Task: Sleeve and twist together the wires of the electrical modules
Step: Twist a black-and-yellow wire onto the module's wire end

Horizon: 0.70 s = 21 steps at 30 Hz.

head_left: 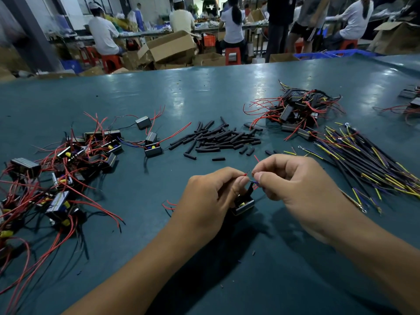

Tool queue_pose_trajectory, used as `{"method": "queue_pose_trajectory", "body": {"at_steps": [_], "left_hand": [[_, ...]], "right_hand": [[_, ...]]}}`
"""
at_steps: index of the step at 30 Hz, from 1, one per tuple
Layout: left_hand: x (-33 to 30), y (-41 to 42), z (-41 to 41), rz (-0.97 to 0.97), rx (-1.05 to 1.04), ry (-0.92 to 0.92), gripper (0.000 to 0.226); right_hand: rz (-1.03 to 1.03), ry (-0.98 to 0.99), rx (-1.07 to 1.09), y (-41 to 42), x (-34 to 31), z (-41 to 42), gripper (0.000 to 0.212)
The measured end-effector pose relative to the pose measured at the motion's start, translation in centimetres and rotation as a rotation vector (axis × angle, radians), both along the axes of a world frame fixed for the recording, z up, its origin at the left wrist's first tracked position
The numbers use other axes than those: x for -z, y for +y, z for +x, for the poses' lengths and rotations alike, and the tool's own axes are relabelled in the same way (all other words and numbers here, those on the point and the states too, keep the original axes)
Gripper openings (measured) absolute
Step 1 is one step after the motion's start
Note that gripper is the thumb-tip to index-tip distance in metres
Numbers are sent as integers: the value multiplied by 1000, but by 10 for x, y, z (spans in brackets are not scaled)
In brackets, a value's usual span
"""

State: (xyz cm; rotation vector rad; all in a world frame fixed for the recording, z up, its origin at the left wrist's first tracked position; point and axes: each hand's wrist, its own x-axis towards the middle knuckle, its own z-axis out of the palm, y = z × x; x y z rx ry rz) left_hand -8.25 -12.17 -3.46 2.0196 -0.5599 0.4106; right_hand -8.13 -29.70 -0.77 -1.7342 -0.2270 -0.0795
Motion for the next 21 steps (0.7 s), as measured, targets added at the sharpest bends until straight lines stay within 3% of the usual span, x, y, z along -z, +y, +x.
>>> {"method": "queue_pose_trajectory", "body": {"at_steps": [21], "left_hand": [[-2,-2,0,204,-18,-69,23]], "right_hand": [[52,-82,-20,6,1,0,13]]}}
